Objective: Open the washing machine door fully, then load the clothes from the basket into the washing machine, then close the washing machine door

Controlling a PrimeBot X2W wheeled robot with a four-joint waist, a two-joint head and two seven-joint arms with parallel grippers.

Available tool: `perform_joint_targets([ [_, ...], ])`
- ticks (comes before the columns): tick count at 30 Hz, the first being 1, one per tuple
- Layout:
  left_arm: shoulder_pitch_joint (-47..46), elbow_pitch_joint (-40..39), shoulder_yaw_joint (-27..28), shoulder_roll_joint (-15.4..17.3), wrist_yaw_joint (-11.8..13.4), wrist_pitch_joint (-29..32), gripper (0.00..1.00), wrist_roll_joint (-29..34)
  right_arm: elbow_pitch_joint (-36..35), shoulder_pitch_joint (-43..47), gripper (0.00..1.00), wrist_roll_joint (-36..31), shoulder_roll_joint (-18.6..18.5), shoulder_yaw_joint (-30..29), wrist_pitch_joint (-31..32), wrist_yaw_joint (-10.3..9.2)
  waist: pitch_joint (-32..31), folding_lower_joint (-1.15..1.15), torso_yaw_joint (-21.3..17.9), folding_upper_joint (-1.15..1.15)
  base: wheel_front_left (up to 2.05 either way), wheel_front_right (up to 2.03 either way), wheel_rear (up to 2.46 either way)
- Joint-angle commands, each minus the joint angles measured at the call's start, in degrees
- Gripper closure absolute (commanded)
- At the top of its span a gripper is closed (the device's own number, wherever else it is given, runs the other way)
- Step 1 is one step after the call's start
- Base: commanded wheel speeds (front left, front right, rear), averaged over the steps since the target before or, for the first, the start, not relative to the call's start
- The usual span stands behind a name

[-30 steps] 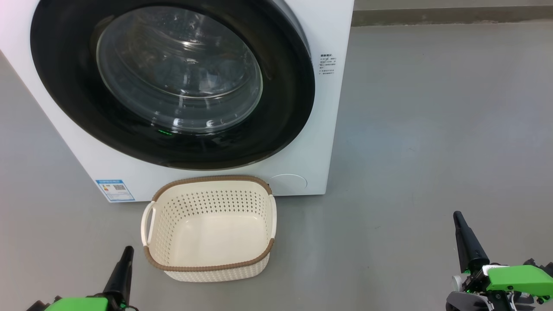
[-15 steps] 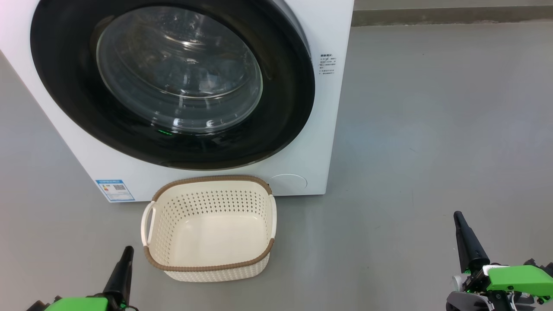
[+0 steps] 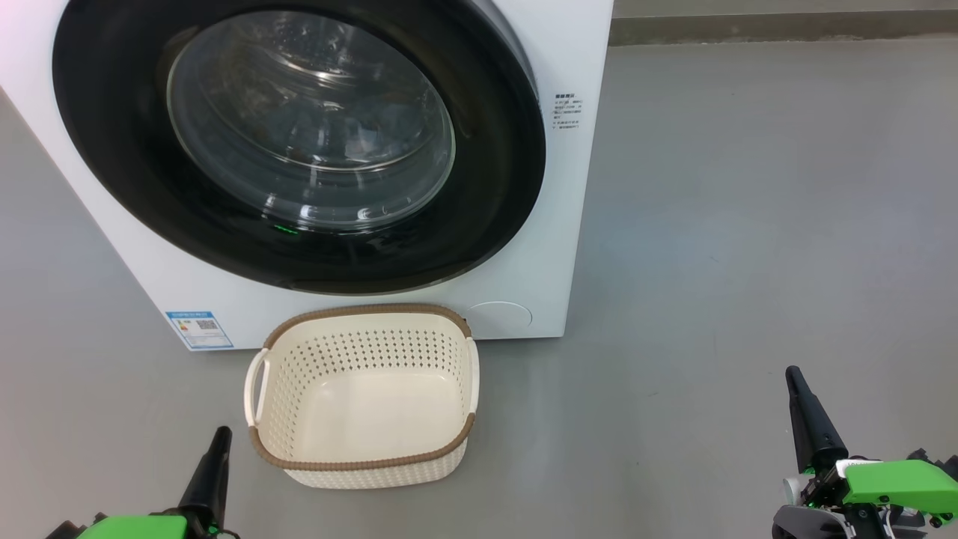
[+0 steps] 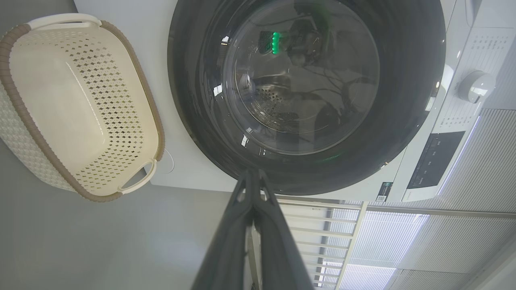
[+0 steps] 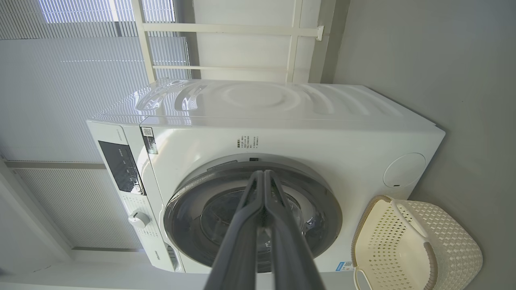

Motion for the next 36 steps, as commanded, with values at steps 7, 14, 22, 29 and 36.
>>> perform_joint_targets([
  [7, -2.4, -1.7, 2.0, 1.5, -0.2, 0.4, 1.0, -0.5, -1.7, -0.4, 1.0, -0.1, 0.0, 1.4, 0.4, 0.09, 0.0, 0.0, 0.0, 0.0, 0.0, 0.0, 0.0],
  [14, -2.4, -1.7, 2.0, 1.5, -0.2, 0.4, 1.0, -0.5, -1.7, -0.4, 1.0, -0.1, 0.0, 1.4, 0.4, 0.09, 0.0, 0.0, 0.0, 0.0, 0.0, 0.0, 0.0],
  [22, -2.4, -1.7, 2.0, 1.5, -0.2, 0.4, 1.0, -0.5, -1.7, -0.4, 1.0, -0.1, 0.0, 1.3, 0.4, 0.09, 0.0, 0.0, 0.0, 0.0, 0.0, 0.0, 0.0],
  [29, -2.4, -1.7, 2.0, 1.5, -0.2, 0.4, 1.0, -0.5, -1.7, -0.4, 1.0, -0.1, 0.0, 1.3, 0.5, 0.09, 0.0, 0.0, 0.0, 0.0, 0.0, 0.0, 0.0],
  [36, -2.4, -1.7, 2.0, 1.5, -0.2, 0.4, 1.0, -0.5, -1.7, -0.4, 1.0, -0.2, 0.0, 1.3, 0.5, 0.09, 0.0, 0.0, 0.0, 0.0, 0.0, 0.0, 0.0],
])
